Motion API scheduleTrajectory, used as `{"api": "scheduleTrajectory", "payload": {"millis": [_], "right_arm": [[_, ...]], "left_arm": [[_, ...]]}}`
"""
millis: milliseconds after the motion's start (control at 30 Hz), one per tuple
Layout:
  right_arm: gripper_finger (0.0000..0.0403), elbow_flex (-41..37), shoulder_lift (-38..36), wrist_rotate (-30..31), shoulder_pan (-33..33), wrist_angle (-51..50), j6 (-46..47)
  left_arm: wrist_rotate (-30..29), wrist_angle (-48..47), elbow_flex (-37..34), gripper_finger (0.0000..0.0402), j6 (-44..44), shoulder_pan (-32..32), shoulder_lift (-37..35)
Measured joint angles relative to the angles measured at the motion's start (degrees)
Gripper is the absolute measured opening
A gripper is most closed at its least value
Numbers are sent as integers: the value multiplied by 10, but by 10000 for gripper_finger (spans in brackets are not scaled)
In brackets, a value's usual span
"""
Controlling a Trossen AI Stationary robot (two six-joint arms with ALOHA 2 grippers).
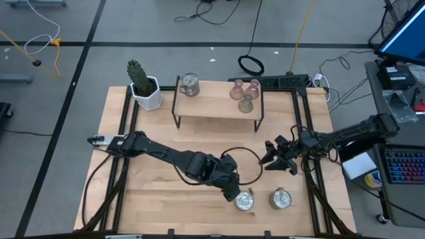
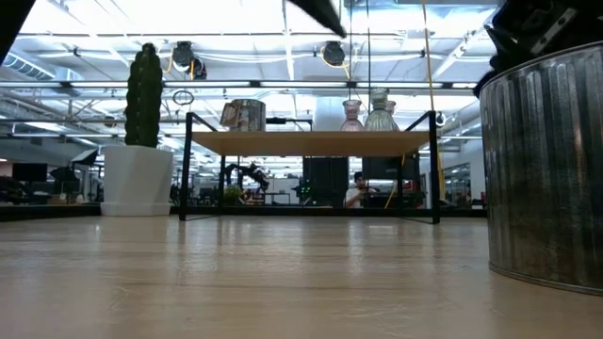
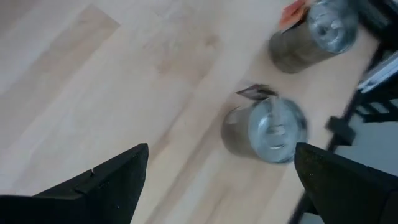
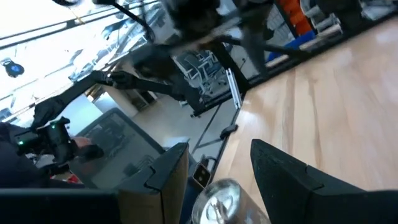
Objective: Pick & Place candle stick holders
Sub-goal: Put the left silver scented candle on the shelf
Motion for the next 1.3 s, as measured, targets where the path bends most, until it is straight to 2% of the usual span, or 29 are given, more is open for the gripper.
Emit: {"api": "scheduleTrajectory", "payload": {"millis": [133, 233, 433, 600, 833, 1067, 1300], "right_arm": [[167, 42, 0, 1, 11, -40, -40], [166, 100, 3, 2, 24, -150, -89], [167, 224, 38, 21, 51, -405, -180], [166, 294, 96, 20, 78, -509, -215], [167, 352, 202, 20, 101, -571, -233], [166, 398, 280, 18, 107, -578, -236], [166, 409, 296, 20, 111, -596, -212]], "left_arm": [[-57, -91, 0, 397, -35, -8, 0], [-99, -154, 0, 397, -91, -18, -8], [-129, -166, 0, 397, -101, -42, -16], [-151, -192, 0, 397, -110, -51, -20], [-181, -183, 0, 397, -111, -61, -20], [-180, -104, -2, 397, -21, -47, -21], [-155, -26, -90, 397, -11, -43, -21]]}}
